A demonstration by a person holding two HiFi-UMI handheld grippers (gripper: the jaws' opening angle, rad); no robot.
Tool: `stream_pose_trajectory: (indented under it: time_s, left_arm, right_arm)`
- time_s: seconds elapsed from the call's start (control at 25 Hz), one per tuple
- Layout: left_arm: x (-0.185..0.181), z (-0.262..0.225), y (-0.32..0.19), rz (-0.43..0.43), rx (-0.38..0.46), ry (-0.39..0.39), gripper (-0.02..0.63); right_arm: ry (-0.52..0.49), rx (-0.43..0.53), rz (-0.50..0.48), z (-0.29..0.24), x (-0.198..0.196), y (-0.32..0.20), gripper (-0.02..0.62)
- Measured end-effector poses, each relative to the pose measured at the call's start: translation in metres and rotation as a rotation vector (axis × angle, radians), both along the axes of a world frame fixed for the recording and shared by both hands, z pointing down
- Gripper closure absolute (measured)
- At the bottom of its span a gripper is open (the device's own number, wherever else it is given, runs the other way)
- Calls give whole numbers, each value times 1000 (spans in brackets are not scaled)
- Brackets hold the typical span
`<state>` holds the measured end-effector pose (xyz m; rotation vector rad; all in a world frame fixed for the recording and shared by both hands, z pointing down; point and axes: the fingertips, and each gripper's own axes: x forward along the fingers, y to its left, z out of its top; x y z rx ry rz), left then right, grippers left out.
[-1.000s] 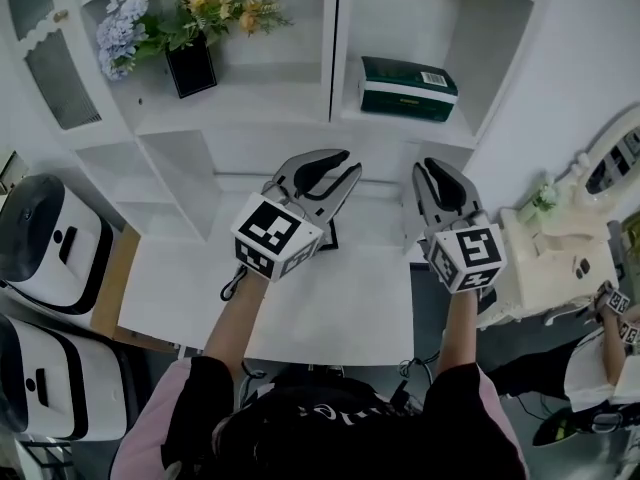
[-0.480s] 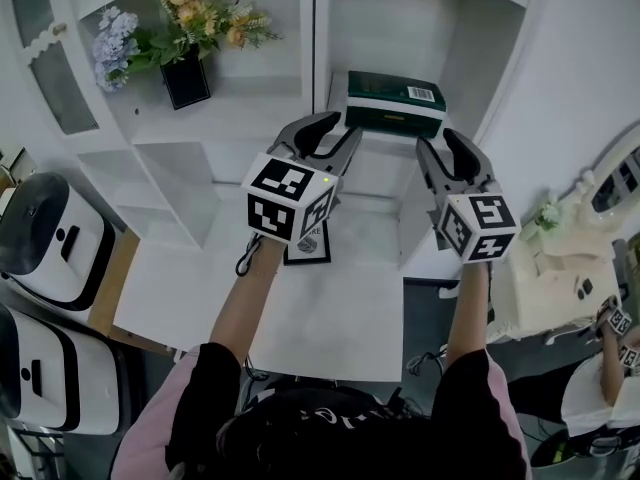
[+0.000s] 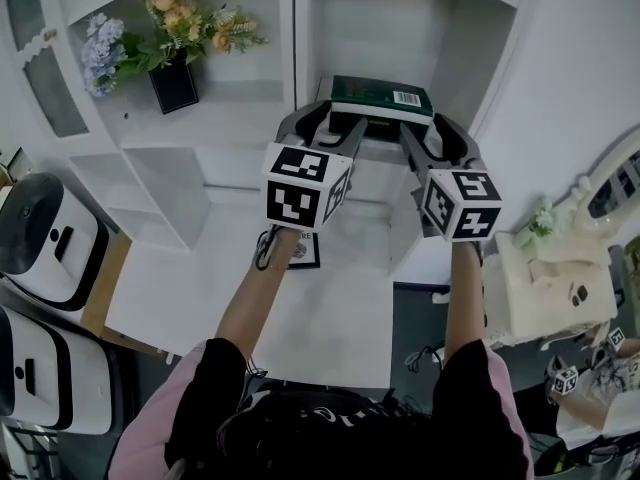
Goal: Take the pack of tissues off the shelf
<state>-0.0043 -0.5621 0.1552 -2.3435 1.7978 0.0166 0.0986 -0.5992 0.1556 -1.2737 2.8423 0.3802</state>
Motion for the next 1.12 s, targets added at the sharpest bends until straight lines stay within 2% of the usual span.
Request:
stream_pose_trajectory:
  time_s: [0.16, 0.48, 0.56, 0.68, 0.8, 1.12]
  left_arm:
    - [1, -3, -4, -8, 17, 17, 396]
    - [-1, 0, -7, -39, 23, -51, 398]
    - [-6, 1, -7, -51, 26, -58, 427]
    - [-12, 1, -4, -47, 23, -25, 476]
    - [-14, -1, 3, -36, 34, 11, 489]
    - [-5, 0, 32, 8, 68, -3, 497]
  right_arm:
    - [-16, -8, -12, -1, -4, -3, 353]
    - [-47, 13, 16, -1, 4, -4, 385]
    - [-46, 16, 13, -2, 5, -3, 389]
    - [-46, 20, 8, -2, 7, 3, 405]
    - [-49, 24, 4, -4, 8, 12, 414]
    - [-45, 46, 38, -4, 18, 42, 420]
